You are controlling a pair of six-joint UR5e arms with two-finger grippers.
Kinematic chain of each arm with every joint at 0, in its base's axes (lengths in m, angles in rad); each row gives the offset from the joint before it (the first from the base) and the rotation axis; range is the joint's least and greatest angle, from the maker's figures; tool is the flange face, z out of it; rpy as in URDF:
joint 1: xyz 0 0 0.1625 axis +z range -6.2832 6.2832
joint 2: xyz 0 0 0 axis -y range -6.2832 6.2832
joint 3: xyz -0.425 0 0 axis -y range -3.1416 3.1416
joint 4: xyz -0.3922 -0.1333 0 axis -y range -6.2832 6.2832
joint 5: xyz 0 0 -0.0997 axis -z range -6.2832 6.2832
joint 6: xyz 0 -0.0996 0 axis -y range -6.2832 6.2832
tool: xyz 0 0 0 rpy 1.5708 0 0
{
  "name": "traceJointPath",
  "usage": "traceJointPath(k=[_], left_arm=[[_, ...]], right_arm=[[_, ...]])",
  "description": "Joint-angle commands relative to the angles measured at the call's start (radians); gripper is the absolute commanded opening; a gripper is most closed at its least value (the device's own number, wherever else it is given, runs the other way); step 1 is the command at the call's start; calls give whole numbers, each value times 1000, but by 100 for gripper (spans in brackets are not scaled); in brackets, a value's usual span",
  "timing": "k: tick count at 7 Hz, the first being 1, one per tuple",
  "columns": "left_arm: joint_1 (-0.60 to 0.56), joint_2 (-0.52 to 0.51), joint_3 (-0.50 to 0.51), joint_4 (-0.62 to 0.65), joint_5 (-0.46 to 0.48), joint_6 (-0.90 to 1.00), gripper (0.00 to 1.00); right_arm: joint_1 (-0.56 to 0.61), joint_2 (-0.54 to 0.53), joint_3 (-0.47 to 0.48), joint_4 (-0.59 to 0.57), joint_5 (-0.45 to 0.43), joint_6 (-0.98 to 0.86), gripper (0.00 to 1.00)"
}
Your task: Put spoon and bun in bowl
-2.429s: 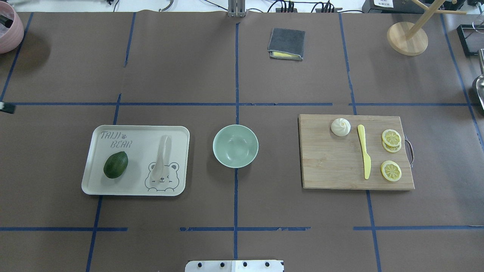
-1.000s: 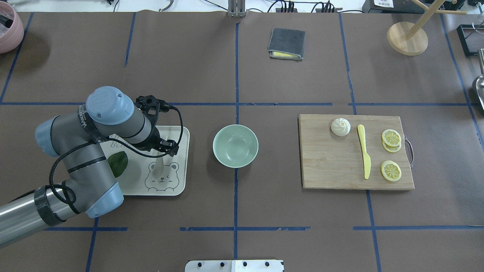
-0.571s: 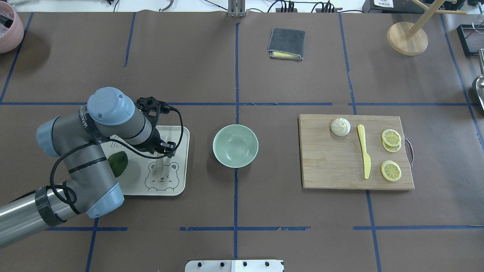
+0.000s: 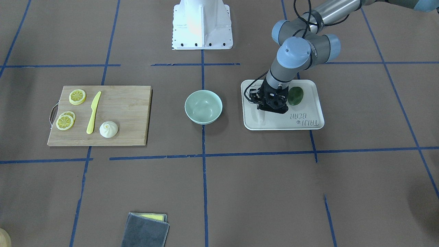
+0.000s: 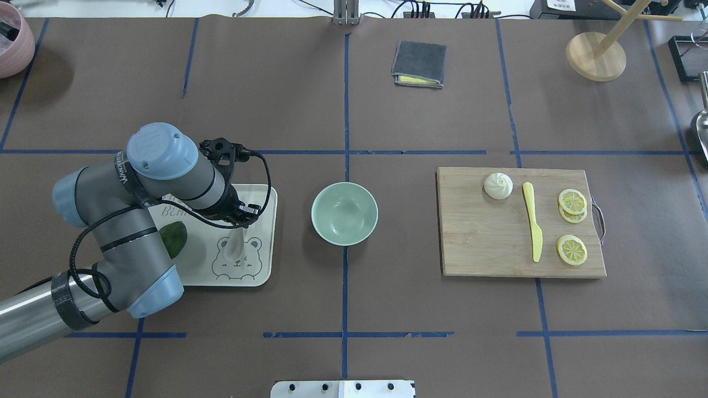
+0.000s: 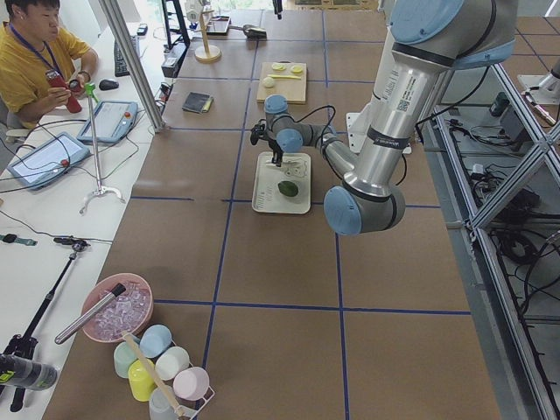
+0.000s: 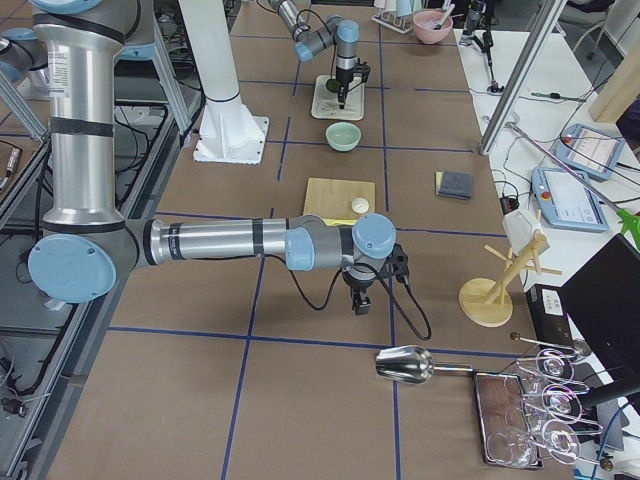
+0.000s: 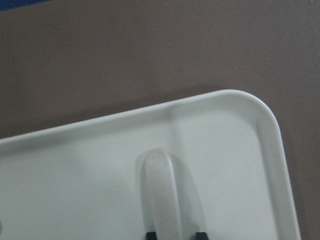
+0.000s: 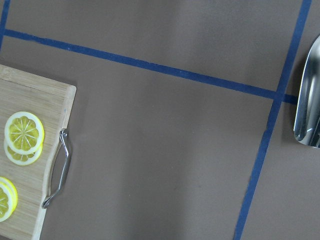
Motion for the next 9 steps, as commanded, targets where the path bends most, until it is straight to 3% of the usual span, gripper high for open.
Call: traceJointPath(k=[1, 2, 4, 6, 7, 8, 9], left_arm=[[-5, -108, -5, -9, 4, -92, 0], [-2, -180, 6, -24, 9, -184, 0], [2, -318, 123, -81, 39, -260, 0], [22, -314, 184, -199, 99, -261, 0], [27, -312, 187, -201, 101, -258, 20], [44, -279, 181, -248, 122, -260, 65], [44, -245, 182, -330, 128, -263, 85]], right_arm=[[-27, 11, 20, 2, -2, 5, 100], [-54, 11, 43, 14, -3, 77, 100], [-149, 11, 113, 129, -15, 388, 100], [-187, 2, 114, 244, -14, 503, 100], [-206, 3, 118, 246, -11, 527, 100], [-240, 10, 141, 247, -15, 579, 100], [-275, 17, 168, 246, -35, 686, 100]])
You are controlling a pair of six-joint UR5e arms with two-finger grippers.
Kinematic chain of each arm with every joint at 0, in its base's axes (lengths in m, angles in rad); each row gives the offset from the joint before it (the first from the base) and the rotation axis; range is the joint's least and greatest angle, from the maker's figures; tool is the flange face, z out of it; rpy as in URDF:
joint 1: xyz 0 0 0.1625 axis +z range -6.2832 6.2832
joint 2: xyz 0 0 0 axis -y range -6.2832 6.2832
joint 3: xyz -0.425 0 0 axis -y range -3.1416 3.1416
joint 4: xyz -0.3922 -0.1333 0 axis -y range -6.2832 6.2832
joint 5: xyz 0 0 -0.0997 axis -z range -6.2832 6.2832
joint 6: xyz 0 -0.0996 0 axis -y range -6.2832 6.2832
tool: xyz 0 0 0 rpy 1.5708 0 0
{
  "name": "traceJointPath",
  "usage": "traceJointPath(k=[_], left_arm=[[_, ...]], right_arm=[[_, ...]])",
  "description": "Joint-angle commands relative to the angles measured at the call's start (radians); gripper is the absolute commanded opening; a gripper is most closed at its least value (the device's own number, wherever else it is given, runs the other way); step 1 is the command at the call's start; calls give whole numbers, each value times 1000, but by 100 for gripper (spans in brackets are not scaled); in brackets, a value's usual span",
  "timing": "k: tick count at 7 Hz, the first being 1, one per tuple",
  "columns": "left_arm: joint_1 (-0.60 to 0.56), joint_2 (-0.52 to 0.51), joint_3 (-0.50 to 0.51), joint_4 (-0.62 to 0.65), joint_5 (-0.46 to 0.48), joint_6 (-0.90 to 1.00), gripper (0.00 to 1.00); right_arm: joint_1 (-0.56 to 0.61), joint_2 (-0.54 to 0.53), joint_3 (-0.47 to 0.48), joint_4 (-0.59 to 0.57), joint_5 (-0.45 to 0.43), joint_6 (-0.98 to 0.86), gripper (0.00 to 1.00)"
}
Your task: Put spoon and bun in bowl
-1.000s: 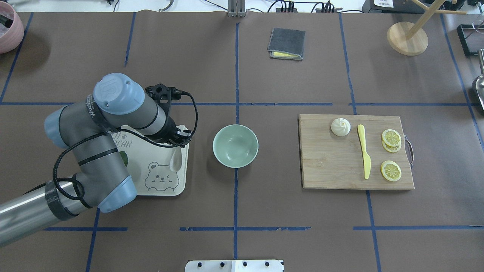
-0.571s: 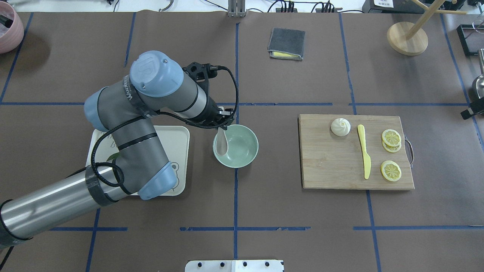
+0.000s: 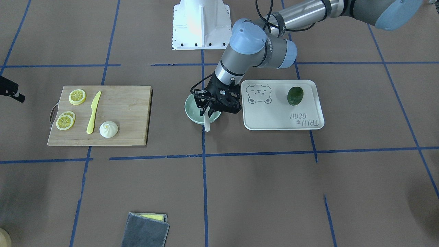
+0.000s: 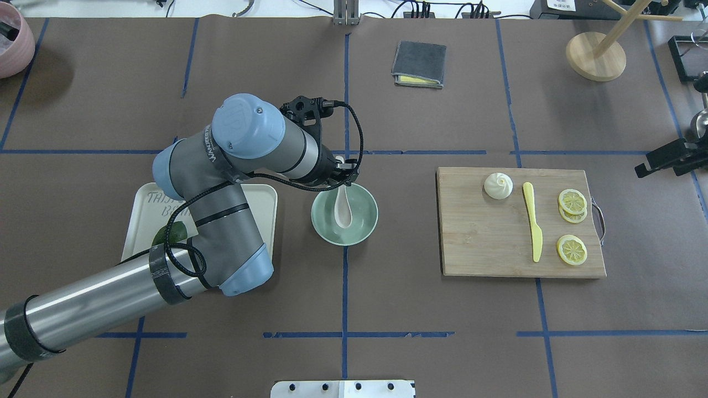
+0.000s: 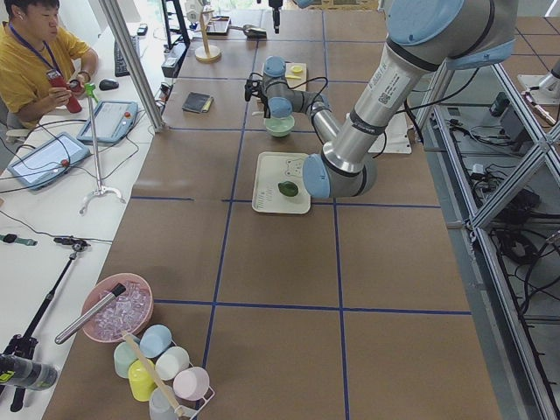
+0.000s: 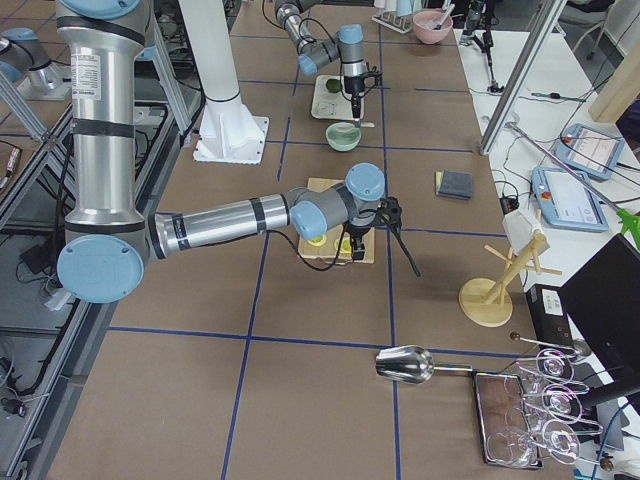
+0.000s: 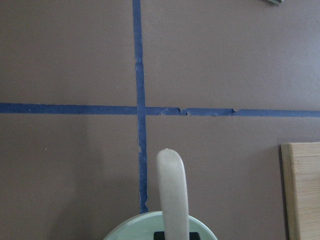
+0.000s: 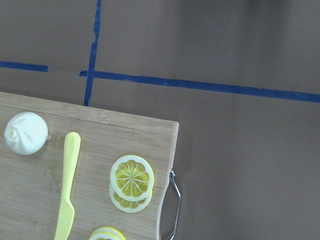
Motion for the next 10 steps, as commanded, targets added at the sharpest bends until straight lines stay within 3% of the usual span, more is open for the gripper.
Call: traceJointPath(k=[1, 3, 4, 5, 7, 10], left_arm=[[-7, 47, -5, -81, 13, -6, 90], [-78, 112, -87, -74, 8, 2, 93], [-116, 205, -170, -74, 5, 34, 92], [-157, 223, -206, -72, -3, 77, 92], [-167, 243, -208, -74, -10, 83, 92], [-165, 245, -203, -74, -4, 83, 92]], right_arm=[[-87, 11, 64, 3, -41, 219, 100], [-243, 130, 87, 2, -190, 411, 100], [-369, 176, 84, 2, -384, 517, 100], [-479, 228, 58, -3, -565, 547, 96], [-490, 394, -152, 0, -581, 576, 96], [-489, 396, -184, 2, -590, 575, 93]])
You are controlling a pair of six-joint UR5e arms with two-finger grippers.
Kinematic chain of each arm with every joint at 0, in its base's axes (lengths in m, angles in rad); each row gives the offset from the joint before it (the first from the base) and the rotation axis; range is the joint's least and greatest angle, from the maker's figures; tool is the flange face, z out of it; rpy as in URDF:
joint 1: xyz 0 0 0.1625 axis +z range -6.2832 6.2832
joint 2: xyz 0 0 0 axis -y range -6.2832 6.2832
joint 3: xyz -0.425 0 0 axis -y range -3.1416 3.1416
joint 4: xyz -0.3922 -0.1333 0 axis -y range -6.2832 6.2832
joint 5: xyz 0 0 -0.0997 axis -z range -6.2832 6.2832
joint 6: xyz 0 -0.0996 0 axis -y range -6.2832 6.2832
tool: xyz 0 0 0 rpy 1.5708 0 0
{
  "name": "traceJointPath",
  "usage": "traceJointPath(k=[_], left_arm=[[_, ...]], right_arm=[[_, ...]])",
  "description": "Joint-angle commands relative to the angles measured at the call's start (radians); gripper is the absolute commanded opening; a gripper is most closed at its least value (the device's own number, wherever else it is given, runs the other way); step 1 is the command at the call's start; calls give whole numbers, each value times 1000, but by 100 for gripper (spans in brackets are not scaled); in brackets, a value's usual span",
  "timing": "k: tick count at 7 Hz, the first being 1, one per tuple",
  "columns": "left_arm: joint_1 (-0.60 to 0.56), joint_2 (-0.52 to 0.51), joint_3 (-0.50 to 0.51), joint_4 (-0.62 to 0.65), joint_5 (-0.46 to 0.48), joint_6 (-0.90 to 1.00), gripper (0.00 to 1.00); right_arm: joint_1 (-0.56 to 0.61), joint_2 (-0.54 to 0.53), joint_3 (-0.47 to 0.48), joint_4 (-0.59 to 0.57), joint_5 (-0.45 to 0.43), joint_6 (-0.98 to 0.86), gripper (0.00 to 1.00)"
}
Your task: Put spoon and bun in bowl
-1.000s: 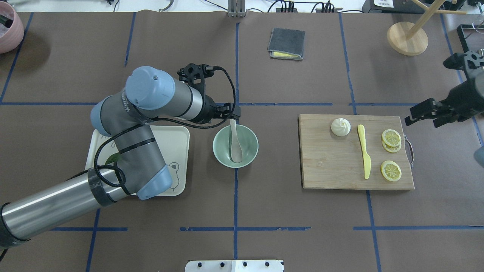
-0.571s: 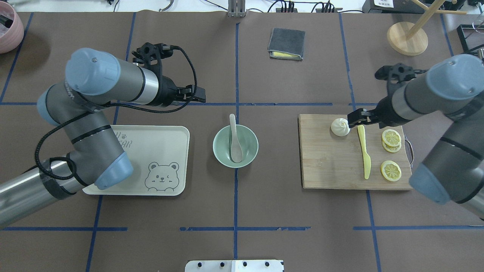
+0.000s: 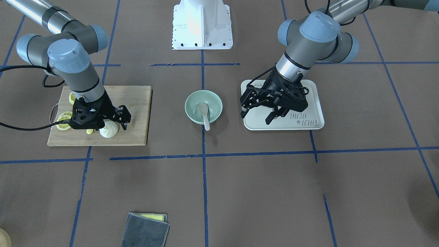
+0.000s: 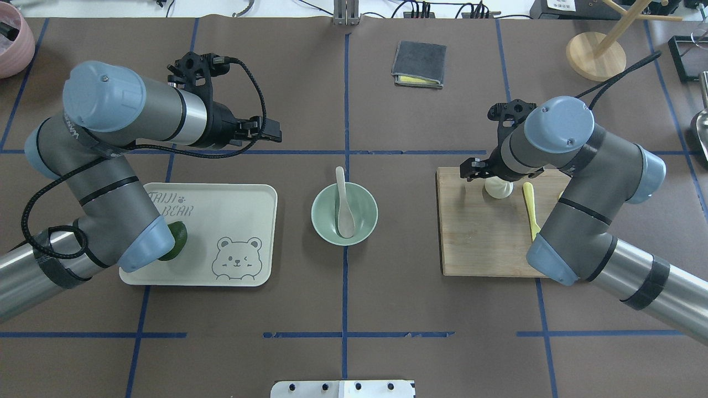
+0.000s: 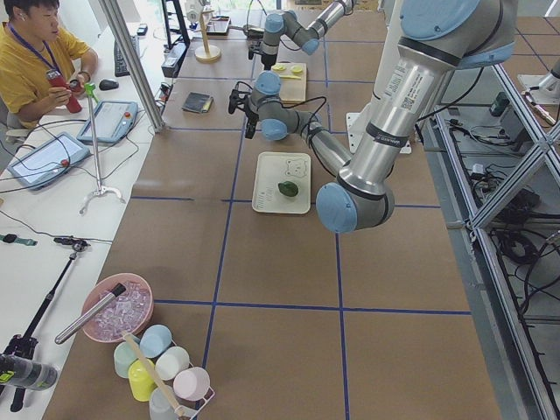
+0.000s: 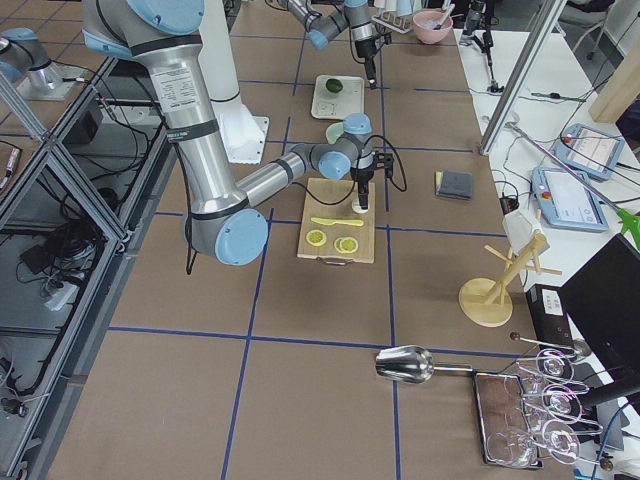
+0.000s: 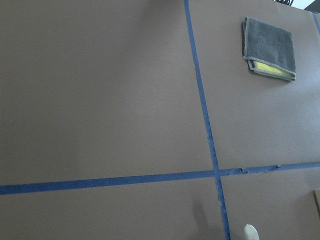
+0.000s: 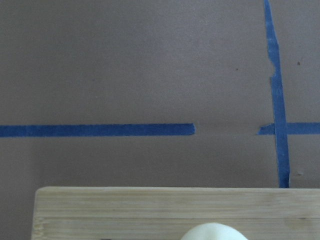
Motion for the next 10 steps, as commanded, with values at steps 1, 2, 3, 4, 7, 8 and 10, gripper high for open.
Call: traceJointPath(k=[1, 2, 3, 4, 7, 8, 10], left_arm=[[0, 2, 4, 0, 2, 0, 92], [1, 2, 7, 0, 3, 0, 92], [1, 2, 7, -2, 3, -1, 92], [1, 2, 5, -2, 3, -1, 93], [1, 3, 1, -2, 3, -1, 93], [1, 3, -1, -2, 3, -1, 93], [0, 5, -5, -2, 3, -3, 93]], right_arm=[[4, 1, 3, 0, -4, 3, 92], [18, 4, 9, -1, -4, 3, 93], [34, 1, 29, -7, 1, 1, 93], [35, -12, 30, -9, -1, 1, 93], [26, -64, 30, -10, -1, 3, 93], [12, -61, 29, -10, -4, 4, 93], [-1, -47, 26, -10, -1, 4, 92]])
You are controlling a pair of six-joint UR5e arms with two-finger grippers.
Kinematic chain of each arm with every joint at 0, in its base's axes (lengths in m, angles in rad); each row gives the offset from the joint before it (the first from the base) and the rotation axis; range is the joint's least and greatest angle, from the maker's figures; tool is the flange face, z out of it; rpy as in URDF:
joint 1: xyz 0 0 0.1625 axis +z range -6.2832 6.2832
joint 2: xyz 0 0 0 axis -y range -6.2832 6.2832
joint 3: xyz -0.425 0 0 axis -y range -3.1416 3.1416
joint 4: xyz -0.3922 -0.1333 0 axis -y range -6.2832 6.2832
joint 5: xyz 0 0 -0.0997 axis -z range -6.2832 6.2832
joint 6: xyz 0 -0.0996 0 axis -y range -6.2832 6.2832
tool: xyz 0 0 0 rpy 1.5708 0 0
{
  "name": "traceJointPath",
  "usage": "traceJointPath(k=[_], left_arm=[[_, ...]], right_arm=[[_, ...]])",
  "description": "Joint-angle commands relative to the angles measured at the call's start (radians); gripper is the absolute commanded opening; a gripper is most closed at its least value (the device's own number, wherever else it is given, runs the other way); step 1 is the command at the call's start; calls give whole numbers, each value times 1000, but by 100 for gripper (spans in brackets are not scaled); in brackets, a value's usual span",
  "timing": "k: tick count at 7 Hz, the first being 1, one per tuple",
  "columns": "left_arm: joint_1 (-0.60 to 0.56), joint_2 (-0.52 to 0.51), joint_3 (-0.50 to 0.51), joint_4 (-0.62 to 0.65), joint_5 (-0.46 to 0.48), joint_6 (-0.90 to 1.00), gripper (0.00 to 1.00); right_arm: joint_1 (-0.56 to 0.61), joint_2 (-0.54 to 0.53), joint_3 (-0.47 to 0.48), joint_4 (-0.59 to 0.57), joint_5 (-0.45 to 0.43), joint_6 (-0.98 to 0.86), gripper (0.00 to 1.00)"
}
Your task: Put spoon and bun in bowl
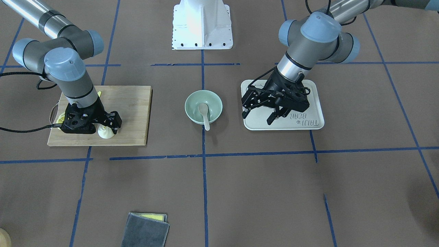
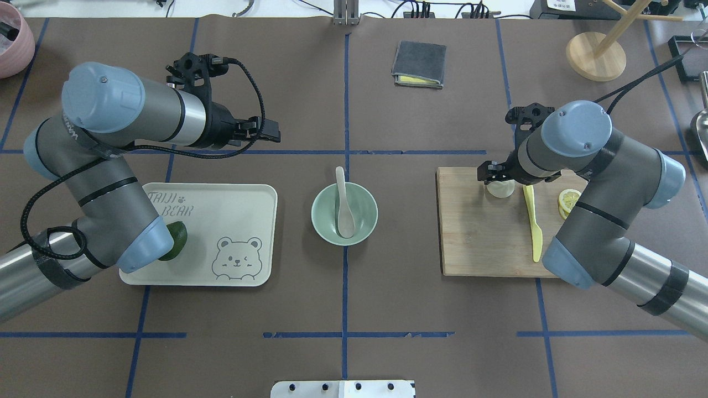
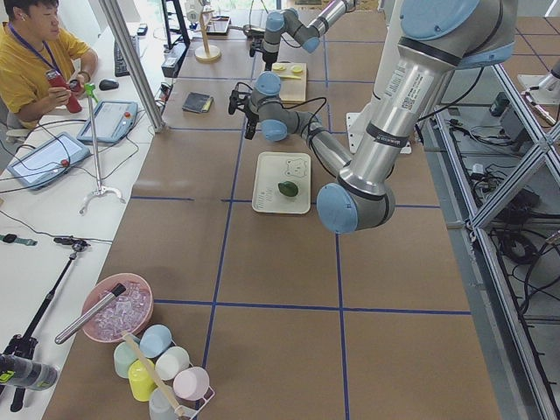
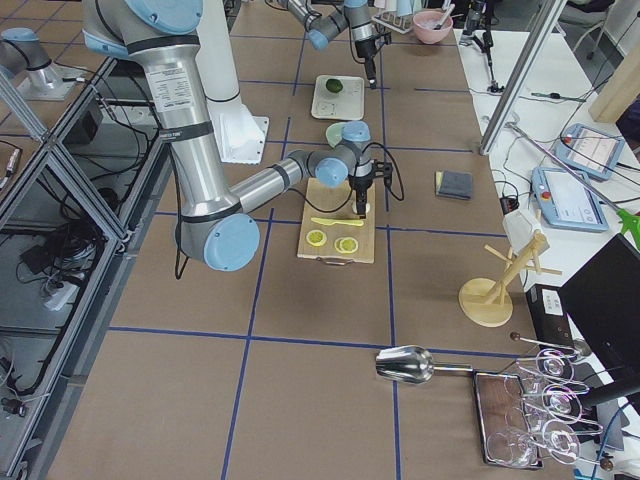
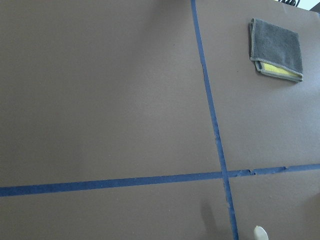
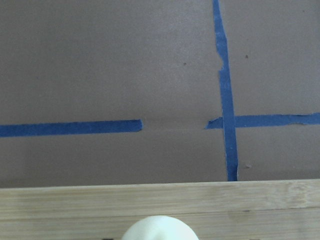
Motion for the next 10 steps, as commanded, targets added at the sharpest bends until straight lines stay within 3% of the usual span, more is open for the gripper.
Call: traceJointPath(k=[1, 2, 3, 5, 6, 8, 10], left_arm=[[-1, 2, -3, 0, 0, -1, 93], [-1, 2, -3, 0, 0, 1, 93], [-2, 2, -4, 0, 0, -1, 93], [-2, 2, -4, 0, 0, 1, 93], [-2, 7, -7, 0, 0, 1, 93], [-13, 51, -88, 2, -20, 4, 92], [-74, 123, -151, -5, -81, 6, 93]], right_arm=[[-13, 10, -3, 1, 1, 0, 88], [-15, 7, -1, 1, 1, 0, 70], [-15, 4, 1, -1, 1, 0, 42], [-15, 8, 13, -2, 2, 2, 16], [-15, 10, 16, -2, 2, 0, 16], [-18, 22, 112, -7, 10, 26, 22], [-107, 167, 116, -8, 8, 309, 22]])
